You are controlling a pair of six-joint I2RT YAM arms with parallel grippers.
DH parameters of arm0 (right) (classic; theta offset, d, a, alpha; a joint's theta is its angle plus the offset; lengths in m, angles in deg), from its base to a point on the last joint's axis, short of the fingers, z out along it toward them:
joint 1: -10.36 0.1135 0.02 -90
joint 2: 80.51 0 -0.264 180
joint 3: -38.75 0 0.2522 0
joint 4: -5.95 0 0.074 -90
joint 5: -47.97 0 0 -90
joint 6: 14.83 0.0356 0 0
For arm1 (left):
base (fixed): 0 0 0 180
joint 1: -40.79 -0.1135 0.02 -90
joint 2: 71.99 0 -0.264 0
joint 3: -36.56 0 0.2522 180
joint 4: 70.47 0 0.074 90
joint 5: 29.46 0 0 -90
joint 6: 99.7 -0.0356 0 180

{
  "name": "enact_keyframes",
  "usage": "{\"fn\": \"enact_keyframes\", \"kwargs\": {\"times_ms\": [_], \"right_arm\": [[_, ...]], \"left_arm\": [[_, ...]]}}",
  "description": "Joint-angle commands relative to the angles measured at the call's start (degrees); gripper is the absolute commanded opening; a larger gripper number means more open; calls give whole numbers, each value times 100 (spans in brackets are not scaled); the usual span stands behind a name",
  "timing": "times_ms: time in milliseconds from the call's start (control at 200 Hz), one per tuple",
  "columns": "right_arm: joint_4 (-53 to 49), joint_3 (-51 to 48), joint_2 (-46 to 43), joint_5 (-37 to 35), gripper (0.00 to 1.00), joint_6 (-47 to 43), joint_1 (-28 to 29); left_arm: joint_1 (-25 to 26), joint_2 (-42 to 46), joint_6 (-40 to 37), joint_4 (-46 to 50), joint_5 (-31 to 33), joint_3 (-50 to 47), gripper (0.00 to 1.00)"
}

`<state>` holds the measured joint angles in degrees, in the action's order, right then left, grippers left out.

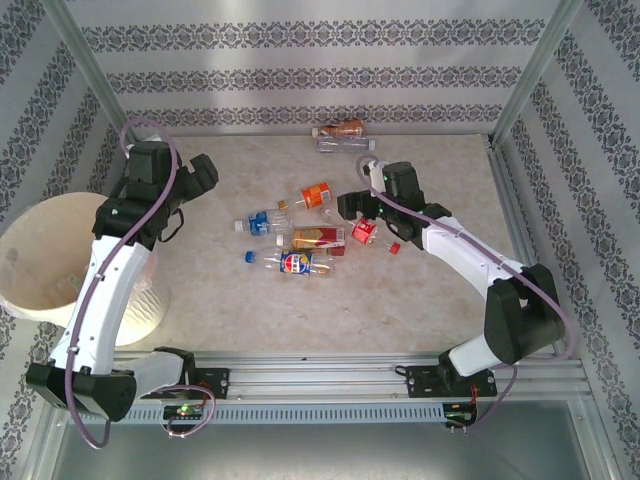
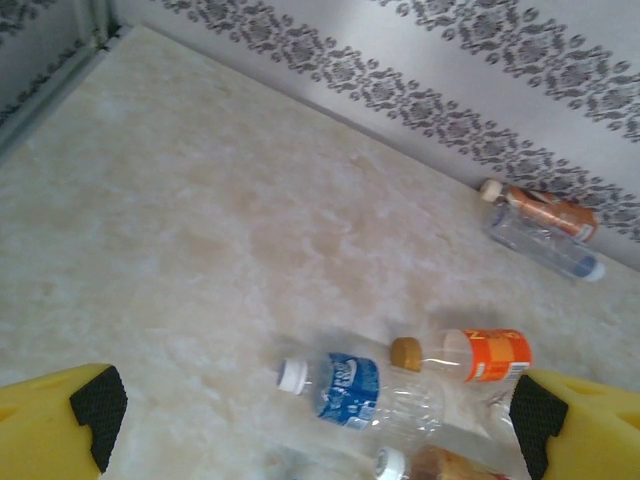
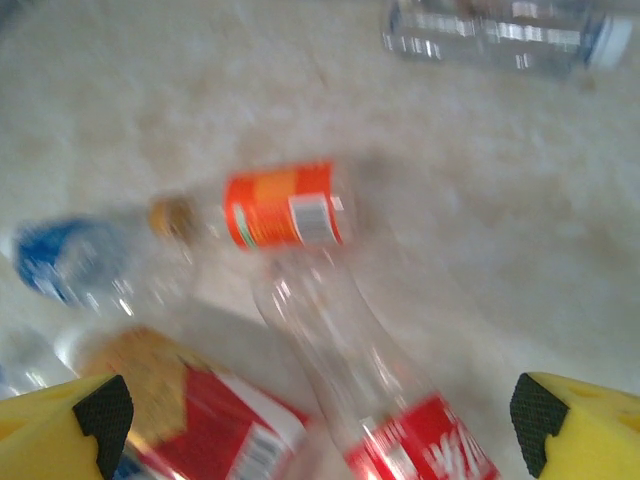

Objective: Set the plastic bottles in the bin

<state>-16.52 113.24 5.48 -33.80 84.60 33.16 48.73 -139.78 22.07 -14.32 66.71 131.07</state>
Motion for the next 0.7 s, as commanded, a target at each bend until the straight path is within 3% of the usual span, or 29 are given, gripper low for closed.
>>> {"fn": "enact_keyframes", "kwargs": {"times_ms": [0, 145, 515, 620, 695], "right_arm": [[-1461, 314, 252, -269, 98, -1025, -43], [-2097, 519, 559, -447, 96, -1900, -185], [-2615, 883, 1399, -149, 88, -3070, -558], [-2740, 1109, 1710, -24, 87, -3273, -591], [-2775, 1177, 1903, -70, 86, -3537, -586]], "left_arm": [[75, 51, -83, -601, -333, -49, 100], [75, -50, -113, -764, -551, -77, 100], [73, -515, 78, -1083, -1079, -132, 100], [72, -610, 368, -1185, -848, -257, 100], [70, -549, 301, -1471, -1022, -492, 100]]}}
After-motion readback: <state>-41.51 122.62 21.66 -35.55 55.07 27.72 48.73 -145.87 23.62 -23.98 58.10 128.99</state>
